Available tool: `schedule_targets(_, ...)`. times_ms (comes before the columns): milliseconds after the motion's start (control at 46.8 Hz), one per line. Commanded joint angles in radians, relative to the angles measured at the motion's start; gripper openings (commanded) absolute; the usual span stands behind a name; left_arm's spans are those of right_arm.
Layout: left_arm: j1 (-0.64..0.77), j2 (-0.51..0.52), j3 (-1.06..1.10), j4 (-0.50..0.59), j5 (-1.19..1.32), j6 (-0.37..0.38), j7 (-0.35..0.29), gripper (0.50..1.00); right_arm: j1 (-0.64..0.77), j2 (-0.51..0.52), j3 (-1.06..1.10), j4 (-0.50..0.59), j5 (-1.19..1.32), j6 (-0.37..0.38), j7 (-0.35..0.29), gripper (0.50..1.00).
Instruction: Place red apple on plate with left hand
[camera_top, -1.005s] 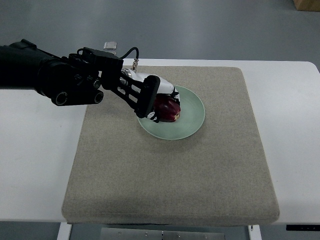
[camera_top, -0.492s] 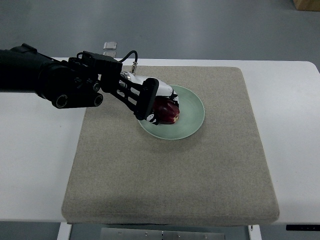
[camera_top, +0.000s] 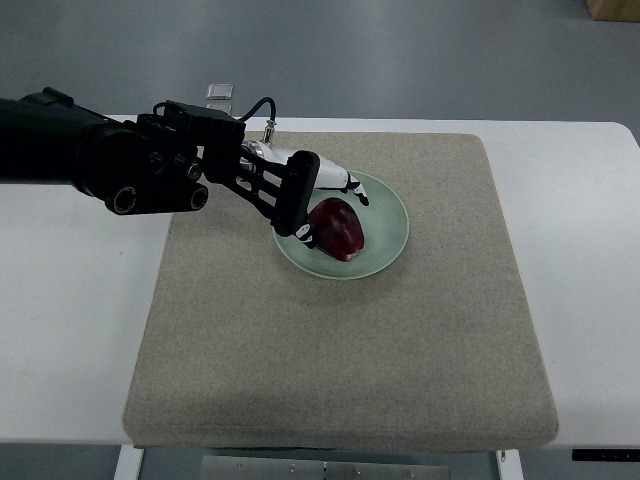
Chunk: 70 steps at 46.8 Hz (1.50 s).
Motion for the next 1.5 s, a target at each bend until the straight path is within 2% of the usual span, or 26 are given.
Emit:
schedule_targets(0,-0.005,0.004,-0.011,-0.001,0.000,0.002,-0.001,0.960,-0.002,0.000,0.000,0.000,0.000,0.000,0.000,0.930)
schedule_targets(214,-0.023,0.011,-0.030,-0.004,-0.002,0.002,-0.003,0.990,0.000,0.000,0.000,0.000,0.000,0.000,0.000,0.930)
schedule_targets(449,-0.043,0.063,-0.093,-0.002,-0.020,0.002,-0.003,0.992,0.000,0.000,0.000,0.000,0.000,0.000,0.000,0.928)
schedule_targets(748,-0.043,0.134,-0.206,0.016,-0.273,0.006,-0.003,0.992,0.000,0.000,0.000,0.000,0.000,0.000,0.000,0.928)
schedule_targets(1069,-0.020,0.195,-0.269,0.153,-0.508,0.005,-0.006,0.992,0.000,0.000,0.000,0.000,0.000,0.000,0.000,0.928)
schedule_targets(1282,0.003,0.198,-0.288,0.295,-0.716,0.005,-0.012,0.992,0.000,0.000,0.000,0.000,0.000,0.000,0.000,0.928)
schedule_targets(1475,0.055,0.200,-0.358,0.367,-0.879,0.006,-0.011,0.990,0.000,0.000,0.000,0.000,0.000,0.000,0.000,0.930)
